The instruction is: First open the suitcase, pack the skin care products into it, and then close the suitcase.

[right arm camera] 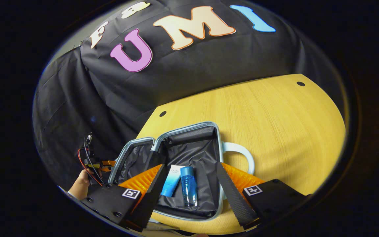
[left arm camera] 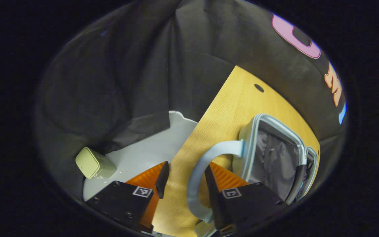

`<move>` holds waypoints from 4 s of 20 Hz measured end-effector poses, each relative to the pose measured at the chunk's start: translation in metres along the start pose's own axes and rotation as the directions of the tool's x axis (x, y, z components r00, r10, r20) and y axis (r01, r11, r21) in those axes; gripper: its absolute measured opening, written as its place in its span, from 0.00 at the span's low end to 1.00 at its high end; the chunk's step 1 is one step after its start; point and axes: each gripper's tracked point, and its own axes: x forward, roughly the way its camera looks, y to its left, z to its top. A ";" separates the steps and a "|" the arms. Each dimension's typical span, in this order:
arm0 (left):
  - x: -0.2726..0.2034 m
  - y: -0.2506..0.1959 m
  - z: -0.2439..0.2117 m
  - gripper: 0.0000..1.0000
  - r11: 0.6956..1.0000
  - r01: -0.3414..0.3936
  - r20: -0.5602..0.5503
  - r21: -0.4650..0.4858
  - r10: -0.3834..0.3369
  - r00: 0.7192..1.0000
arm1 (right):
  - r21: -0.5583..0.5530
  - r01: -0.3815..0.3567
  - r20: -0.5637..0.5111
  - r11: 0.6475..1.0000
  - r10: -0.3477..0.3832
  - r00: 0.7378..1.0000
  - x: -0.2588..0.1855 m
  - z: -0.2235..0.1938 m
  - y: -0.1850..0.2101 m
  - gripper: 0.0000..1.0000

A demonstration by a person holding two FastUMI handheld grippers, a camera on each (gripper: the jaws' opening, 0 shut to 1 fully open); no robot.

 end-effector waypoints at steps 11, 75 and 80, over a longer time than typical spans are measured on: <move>-0.046 -0.033 0.029 0.04 0.983 -0.003 0.126 0.181 -0.020 0.992 | -0.045 -0.035 0.056 0.998 0.037 0.998 -0.002 0.024 -0.004 0.98; -0.170 -0.548 -0.163 0.99 0.816 0.255 0.239 0.518 -0.425 0.873 | -0.184 -0.009 0.240 0.983 0.054 0.969 -0.153 0.109 -0.234 0.98; -0.239 -0.534 -0.109 0.96 0.819 0.145 0.469 0.554 -0.452 0.759 | -0.240 0.127 0.552 0.962 0.028 0.833 -0.200 0.190 -0.174 0.98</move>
